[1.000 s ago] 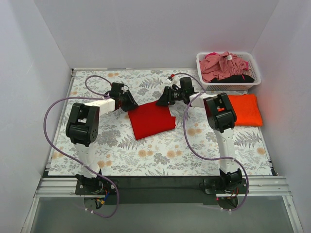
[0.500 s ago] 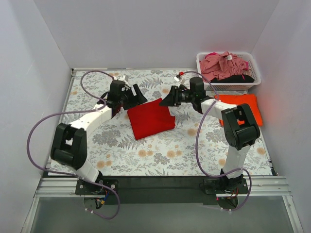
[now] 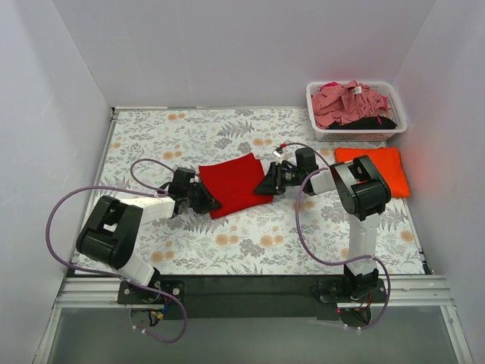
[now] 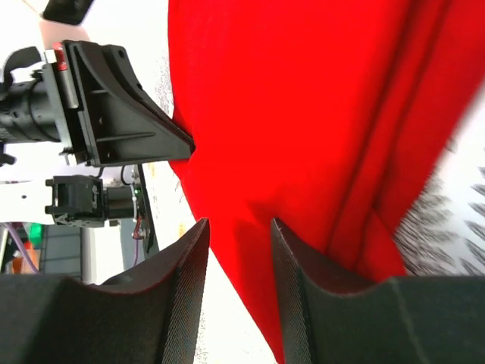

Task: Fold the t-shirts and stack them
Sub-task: Fold the tshirt

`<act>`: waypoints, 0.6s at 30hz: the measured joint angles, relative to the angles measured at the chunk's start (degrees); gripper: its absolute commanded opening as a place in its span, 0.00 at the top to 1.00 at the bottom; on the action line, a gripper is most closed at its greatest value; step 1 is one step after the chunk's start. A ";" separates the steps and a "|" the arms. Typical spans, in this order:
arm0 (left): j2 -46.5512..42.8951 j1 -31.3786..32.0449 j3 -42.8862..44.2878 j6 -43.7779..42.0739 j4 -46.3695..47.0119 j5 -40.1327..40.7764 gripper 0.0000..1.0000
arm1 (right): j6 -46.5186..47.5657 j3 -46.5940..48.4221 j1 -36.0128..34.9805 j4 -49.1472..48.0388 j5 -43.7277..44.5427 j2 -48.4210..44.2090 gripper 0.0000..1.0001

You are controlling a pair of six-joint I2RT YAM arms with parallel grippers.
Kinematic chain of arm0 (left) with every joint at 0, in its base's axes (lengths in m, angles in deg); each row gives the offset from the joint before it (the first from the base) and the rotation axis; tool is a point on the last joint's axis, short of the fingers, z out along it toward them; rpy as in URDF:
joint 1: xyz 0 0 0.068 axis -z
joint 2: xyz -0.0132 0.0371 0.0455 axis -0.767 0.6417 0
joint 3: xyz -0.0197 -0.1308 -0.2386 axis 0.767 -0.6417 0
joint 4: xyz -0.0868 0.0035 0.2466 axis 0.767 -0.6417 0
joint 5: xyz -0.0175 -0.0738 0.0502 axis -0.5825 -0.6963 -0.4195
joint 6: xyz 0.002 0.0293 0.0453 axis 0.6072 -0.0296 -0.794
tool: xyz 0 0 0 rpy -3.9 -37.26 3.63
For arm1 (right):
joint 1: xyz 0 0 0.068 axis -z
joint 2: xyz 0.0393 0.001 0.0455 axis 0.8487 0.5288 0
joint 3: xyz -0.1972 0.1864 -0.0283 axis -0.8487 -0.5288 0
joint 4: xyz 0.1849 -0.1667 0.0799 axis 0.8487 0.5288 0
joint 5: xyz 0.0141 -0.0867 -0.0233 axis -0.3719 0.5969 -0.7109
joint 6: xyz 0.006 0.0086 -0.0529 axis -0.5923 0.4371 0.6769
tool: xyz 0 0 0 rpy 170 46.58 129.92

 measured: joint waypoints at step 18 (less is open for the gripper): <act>-1.03 -10.69 12.74 -1.62 -1.97 2.51 0.76 | -5.18 14.69 0.90 0.46 5.62 -1.42 0.54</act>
